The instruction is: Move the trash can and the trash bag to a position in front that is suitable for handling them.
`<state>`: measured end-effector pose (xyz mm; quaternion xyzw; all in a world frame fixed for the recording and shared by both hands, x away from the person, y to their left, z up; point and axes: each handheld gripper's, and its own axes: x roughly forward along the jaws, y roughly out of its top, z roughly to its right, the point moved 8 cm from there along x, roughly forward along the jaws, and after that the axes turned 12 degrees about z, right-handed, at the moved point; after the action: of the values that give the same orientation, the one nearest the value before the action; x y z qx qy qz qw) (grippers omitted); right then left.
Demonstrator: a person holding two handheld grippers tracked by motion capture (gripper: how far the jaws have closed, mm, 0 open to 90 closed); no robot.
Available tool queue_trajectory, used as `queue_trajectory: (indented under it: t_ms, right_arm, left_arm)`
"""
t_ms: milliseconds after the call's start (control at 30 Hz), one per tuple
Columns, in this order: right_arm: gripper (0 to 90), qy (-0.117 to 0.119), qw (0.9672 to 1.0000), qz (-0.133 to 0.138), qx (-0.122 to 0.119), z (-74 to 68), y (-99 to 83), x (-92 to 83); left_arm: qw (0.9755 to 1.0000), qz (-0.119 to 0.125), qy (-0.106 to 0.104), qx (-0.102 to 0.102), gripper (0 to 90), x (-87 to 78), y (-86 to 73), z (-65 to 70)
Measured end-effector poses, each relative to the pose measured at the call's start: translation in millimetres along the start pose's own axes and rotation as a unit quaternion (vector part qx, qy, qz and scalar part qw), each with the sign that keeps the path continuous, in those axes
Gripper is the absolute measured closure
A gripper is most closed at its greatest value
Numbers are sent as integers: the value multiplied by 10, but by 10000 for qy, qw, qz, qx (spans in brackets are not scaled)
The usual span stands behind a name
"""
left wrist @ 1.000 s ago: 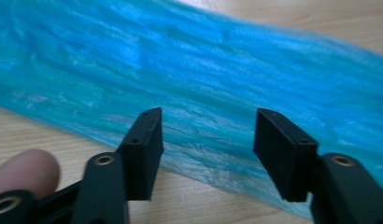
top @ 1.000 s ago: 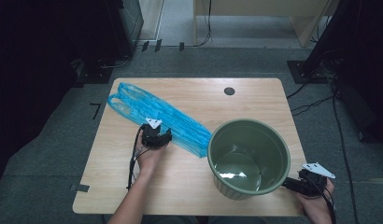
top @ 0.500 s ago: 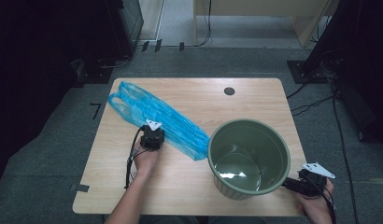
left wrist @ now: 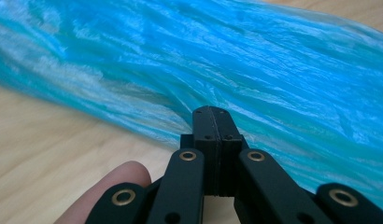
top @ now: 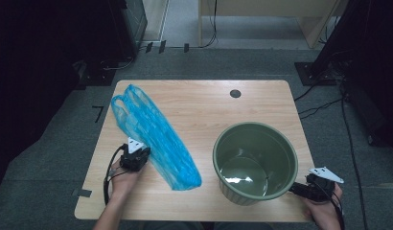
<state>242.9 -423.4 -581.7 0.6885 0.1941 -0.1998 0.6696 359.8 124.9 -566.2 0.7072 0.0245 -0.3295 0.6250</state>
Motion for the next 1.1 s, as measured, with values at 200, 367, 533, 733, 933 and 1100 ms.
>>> queue_trajectory:
  t_ms: [200,367,533,733,933,1100]
  right_arm:
    - [28,-15,10000,-5,11,-3,-1,-3]
    - [28,-10,10000,-3,5,-3,-1,-2]
    - [27,-10,10000,-2,5,-3,-1,-2]
    - [28,0,10000,10,-6,-4,0,-1]
    - [36,21,10000,3,-8,-13,-3,-6]
    - [198,-68,9987,323,-384,-63,21,-73]
  left_arm:
    - [9983,70,137,-563,882,-348,-184,-358]
    - [9877,449,641,-1353,391,-445,-63,-560]
    - [9815,327,791,-1712,195,-276,39,-526]
    - [9810,-30,865,-1735,135,4,96,-334]
    - [9851,-314,948,-1399,104,181,159,-120]
    - [9893,-500,1174,-702,135,245,96,19]
